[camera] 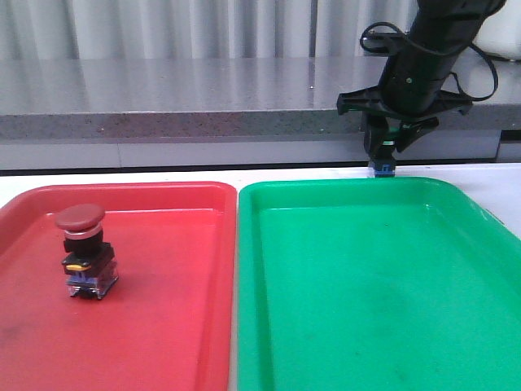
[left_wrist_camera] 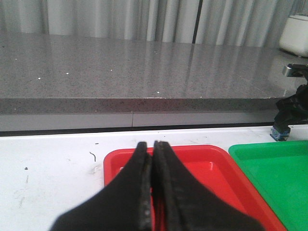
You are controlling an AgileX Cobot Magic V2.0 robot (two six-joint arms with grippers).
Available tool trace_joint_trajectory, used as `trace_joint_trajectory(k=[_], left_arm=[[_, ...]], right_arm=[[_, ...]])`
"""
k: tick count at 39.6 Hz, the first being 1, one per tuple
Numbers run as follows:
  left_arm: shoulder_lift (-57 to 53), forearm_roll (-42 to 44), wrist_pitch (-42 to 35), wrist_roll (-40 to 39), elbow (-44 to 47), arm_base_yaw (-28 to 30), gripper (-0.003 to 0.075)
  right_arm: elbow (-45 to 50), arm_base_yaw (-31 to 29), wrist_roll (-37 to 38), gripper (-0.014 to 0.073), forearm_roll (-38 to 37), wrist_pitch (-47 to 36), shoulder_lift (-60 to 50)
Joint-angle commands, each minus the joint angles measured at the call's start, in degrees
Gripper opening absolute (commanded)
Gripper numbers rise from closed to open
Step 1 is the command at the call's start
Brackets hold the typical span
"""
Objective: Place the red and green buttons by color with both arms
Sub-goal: 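Close the right gripper on the green button and lift it, then lower the green button into the green tray with the right gripper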
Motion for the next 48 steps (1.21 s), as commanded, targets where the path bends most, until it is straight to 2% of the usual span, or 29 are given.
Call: trace_joint_trajectory(k=[1,7,12,27,38,48], left_arm=[[0.76,-0.74,-4.54,-0.6,-1.3,0.11,-0.002],[0.76,-0.74,-4.54,-0.6,-1.3,0.11,-0.002],[0.76,-0.74,-4.54,-0.6,-1.3,0.11,-0.002],[0.76,-0.74,-4.54,-0.6,-1.3,0.11,-0.002],[0.76,-0.74,-4.54,-0.6,-1.3,0.11,-0.002],[0.76,-0.74,-4.54,-0.6,-1.3,0.11,-0.002]], right_arm=[[-2.11,-0.31,0.15,0.0148,-0.78,-2.81,-7.03],[-1.38,0.37,0.15,0.0148,-0.92,-1.72,-12.25],[3.31,1.57,0.15,0.0148,-0.92,-3.31,-17.76],[34.16,8.6,0.15,0.0148,0.99,-14.01,-37.09],[50.11,14.89,0.15,0.0148,4.37,-22.27,-38.28],[54.39,15.03,0.15,0.0148,5.47,-23.73,-37.86]])
